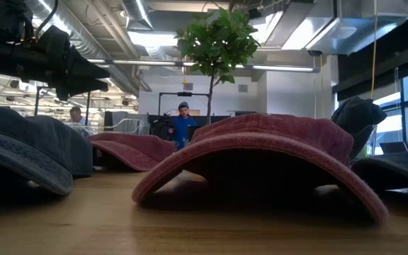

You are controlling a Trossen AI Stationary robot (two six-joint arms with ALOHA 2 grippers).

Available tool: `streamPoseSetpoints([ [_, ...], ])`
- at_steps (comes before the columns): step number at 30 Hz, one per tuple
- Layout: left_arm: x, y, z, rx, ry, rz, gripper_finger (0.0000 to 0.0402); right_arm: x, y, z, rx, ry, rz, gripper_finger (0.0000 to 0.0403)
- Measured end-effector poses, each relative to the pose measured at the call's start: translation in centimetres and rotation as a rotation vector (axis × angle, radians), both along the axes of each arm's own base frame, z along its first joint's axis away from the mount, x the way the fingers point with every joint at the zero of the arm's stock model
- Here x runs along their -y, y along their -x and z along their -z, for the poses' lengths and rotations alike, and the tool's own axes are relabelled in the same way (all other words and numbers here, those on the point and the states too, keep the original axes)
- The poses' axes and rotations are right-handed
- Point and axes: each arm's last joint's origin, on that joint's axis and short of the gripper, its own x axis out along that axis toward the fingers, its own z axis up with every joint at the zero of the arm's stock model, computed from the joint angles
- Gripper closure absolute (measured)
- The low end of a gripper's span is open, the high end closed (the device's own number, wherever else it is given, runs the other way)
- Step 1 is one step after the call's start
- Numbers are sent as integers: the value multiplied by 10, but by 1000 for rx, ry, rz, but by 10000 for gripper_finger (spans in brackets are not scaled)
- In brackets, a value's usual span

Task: Pick & Place hat
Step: Put the right black cap into the right transparent bin

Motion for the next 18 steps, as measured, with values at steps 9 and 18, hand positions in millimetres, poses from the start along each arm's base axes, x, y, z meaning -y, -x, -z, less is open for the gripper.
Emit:
streamPoseSetpoints([
  [9,0,0,0,29,55,-2,187,-64,4,53,-310,38,40,185],
  [18,0,0,0,28,56,4,187,-84,6,86,-372,166,47,185],
])
